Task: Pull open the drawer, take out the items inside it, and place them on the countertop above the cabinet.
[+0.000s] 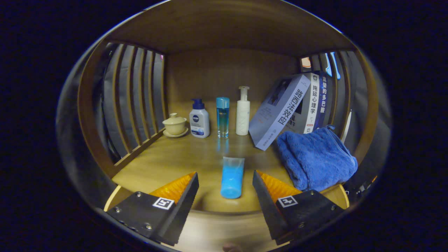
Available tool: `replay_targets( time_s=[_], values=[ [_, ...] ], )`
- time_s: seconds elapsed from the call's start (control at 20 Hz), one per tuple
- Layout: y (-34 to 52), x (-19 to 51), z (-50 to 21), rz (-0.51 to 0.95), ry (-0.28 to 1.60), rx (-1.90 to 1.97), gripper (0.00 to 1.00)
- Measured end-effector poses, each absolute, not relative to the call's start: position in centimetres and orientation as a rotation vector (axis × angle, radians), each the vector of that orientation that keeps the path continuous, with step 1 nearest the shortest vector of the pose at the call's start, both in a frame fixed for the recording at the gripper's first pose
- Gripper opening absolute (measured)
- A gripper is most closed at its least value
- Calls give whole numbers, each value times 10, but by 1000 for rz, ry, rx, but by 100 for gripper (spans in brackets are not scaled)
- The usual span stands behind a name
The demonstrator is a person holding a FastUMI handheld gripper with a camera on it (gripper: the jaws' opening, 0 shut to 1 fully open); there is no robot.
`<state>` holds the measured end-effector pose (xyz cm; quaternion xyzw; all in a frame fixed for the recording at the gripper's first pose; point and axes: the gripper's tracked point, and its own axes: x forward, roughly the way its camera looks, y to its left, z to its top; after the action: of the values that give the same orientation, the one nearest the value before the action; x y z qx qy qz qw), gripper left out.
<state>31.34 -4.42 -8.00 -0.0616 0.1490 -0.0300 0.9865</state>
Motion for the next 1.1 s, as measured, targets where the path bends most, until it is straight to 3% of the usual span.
replay_targets(
  time_s=[0.2, 0.75, 1.1],
  values=[
    [-39, 272, -79, -33, 274, -144, 99],
    [2, 123, -62, 110, 147, -84, 99],
    [-30, 65, -95, -4, 79, -106, 99]
  ],
)
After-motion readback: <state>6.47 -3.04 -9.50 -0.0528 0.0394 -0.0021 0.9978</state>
